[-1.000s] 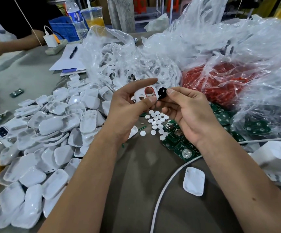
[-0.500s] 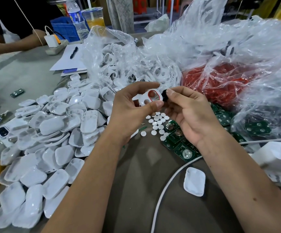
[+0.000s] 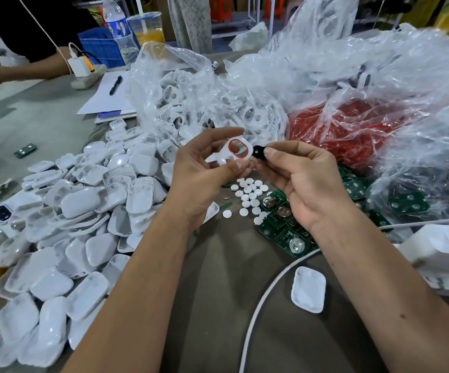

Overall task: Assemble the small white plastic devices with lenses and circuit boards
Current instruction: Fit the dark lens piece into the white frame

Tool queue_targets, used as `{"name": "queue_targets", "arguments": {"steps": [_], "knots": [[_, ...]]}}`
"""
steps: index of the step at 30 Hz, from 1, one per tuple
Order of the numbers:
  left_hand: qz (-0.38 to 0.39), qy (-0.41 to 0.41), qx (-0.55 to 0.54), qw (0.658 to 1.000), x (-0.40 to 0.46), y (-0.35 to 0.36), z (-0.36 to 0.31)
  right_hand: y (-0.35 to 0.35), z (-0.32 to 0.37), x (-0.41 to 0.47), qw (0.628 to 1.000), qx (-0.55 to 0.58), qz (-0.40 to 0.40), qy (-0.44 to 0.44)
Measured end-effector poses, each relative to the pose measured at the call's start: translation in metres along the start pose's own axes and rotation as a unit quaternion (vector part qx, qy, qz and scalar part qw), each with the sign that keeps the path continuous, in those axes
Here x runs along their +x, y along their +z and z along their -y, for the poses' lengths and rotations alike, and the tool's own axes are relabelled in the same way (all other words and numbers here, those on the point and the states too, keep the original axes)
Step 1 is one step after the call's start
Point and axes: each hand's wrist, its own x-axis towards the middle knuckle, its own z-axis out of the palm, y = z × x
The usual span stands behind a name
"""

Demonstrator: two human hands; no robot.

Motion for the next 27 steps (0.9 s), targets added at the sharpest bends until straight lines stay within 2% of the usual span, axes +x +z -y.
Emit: {"name": "queue_targets", "arguments": {"steps": [3,8,14,22,27], "knots": [[0.014,0.006,0.029,0.999,-0.002,0.004,0.001,-0.001,0.0,0.001,1.0,-0.008,-0.006,0.012],[0.023,0.013,0.02,0.999,-0.002,0.008,0.003,0.001,-0.003,0.001,0.998,0.02,0.028,0.053],[0.013,0.031,0.057,0.998,-0.001,0.012,0.005,0.004,-0.005,-0.001,0.998,0.018,0.038,0.042],[0.0,0.078,0.184,0.98,-0.001,0.013,0.005,0.009,-0.007,-0.005,1.0,0.006,-0.009,0.024],[-0.028,0.099,0.204,0.974,-0.005,0.023,0.008,0.011,-0.008,-0.006,0.999,0.013,-0.027,0.014]]}}
